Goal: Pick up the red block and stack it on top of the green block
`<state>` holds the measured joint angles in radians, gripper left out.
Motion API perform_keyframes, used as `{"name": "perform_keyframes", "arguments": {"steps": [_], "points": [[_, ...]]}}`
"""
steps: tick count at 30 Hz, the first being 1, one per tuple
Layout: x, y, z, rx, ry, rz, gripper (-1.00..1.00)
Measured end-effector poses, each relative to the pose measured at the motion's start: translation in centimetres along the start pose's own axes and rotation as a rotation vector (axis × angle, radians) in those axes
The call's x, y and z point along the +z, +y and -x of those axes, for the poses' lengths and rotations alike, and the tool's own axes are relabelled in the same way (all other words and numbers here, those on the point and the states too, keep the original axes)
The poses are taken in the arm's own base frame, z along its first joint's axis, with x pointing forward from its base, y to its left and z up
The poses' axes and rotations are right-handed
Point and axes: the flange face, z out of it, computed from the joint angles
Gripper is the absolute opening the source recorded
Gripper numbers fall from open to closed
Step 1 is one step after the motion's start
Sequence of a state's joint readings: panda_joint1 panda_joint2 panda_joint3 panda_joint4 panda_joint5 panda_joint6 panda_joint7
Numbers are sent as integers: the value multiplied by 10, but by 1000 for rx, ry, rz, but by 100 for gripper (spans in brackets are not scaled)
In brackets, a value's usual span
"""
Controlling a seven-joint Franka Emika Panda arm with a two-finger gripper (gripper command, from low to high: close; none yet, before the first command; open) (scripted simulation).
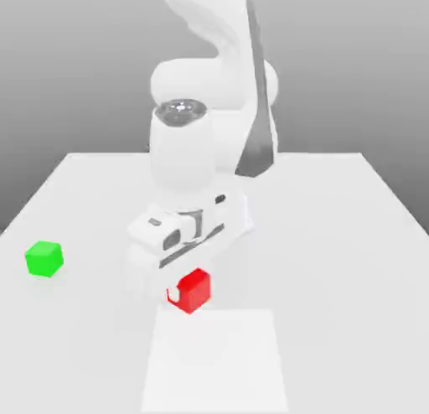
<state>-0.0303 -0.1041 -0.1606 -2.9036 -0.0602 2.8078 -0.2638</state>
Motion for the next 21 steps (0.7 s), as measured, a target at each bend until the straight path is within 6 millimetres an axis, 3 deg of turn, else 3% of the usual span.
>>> {"name": "perform_keyframes", "arguments": {"steps": [10,21], "points": [[-32,101,29,-265,23,31,-100],[-47,199,106,-550,14,40,-100]]}}
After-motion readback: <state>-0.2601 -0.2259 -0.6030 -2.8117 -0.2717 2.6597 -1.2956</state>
